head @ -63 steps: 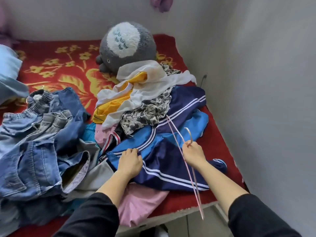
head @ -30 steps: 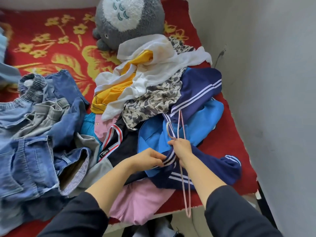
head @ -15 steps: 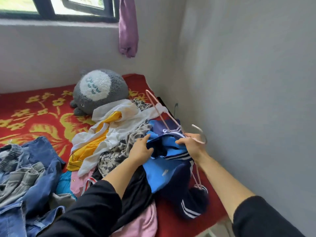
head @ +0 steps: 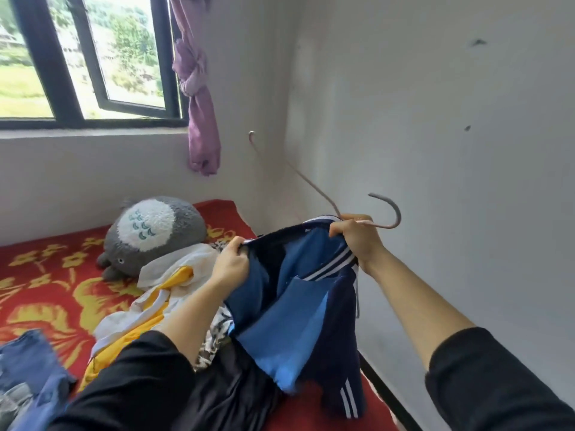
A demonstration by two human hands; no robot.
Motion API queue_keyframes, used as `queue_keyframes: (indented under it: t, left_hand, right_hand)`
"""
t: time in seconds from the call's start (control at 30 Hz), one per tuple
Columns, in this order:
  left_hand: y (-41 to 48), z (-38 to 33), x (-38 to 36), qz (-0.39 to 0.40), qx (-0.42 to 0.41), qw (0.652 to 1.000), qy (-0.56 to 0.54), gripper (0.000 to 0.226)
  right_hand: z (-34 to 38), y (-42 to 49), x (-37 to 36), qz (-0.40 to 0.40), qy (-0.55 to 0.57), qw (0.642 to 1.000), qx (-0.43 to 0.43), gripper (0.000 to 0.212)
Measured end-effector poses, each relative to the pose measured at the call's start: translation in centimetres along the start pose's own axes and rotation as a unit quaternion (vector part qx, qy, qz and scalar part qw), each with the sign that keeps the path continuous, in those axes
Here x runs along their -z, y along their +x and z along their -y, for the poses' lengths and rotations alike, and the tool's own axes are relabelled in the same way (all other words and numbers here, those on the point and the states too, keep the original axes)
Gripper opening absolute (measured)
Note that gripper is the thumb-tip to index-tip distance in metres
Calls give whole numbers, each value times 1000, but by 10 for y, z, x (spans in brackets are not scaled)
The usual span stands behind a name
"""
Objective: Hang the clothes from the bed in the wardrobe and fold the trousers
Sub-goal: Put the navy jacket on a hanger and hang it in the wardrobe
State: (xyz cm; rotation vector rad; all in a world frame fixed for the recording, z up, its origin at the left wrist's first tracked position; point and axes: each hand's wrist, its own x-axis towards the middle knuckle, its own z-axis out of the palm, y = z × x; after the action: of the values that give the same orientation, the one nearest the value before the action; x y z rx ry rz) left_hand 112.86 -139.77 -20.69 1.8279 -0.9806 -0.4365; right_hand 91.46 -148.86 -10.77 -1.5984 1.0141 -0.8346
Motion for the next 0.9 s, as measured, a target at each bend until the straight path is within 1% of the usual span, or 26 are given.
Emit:
queue_keyframes:
  t: [0.07, 0.13, 0.17, 0.2, 0.3, 0.37, 0.4, 0.43, 0.5, 0.57, 0.63, 0.67, 0.73, 0.8, 0.83, 0.87, 0.9]
  left_hand:
    - [8, -30, 37, -67, -21, 996, -52, 25]
    - [12, -62, 74, -94, -55, 991, -73, 27]
    - [13, -79, 92, -108, -73, 989, -66, 26]
    - [13, -94, 109, -127, -93, 986, -55, 24]
    - [14, -133, 159, -206, -142, 967, -52, 20]
    - [14, -145, 186, -235, -158, 957, -57, 21]
    - [13, -145, 197, -236, -156, 959, -28, 21]
    - [11, -139, 205, -223, -143, 964, 23, 21]
    - [5, -118, 213, -182, -87, 973, 112, 26]
    - [-5, -89, 212, -134, -19, 983, 123, 25]
    - [-14, -61, 204, -100, 33, 990, 99, 22]
    - [-17, -49, 199, -99, 47, 991, 83, 21]
    - [-21, -32, 193, -113, 62, 989, 71, 18]
    - [-23, -21, 193, -120, 84, 986, 84, 19]
    - [-22, -15, 194, -123, 95, 983, 93, 22]
    - [-22, -8, 195, -128, 106, 981, 102, 27]
    - [-23, -2, 196, -133, 116, 978, 112, 31]
  right_hand:
    - [2, 9, 0, -44, -30, 999, 9, 6]
    - [5, 18, -4, -83, -65, 994, 24, 19]
    - [10, 22, -8, -104, -72, 991, 32, 20]
    - [18, 27, -11, -124, -70, 989, 40, 20]
    - [56, 43, -25, -155, -17, 984, 81, 12]
    - [81, 51, -35, -159, 16, 980, 119, 11]
    - [89, 55, -41, -151, 25, 979, 133, 11]
    - [93, 57, -47, -140, 23, 980, 143, 14]
    - [86, 59, -63, -107, -20, 985, 132, 14]
    - [61, 56, -83, -75, -77, 989, 98, 8]
    - [26, 52, -103, -38, -111, 992, 56, 2]
    - [10, 51, -111, -6, -120, 992, 36, 6]
    - [-15, 50, -124, 60, -133, 989, -2, 24]
    - [-28, 48, -131, 84, -134, 987, -27, 43]
    - [-33, 48, -132, 79, -119, 989, -26, 45]
    - [-36, 49, -132, 68, -91, 993, -25, 42]
    - [-40, 49, -130, 60, -46, 997, -24, 32]
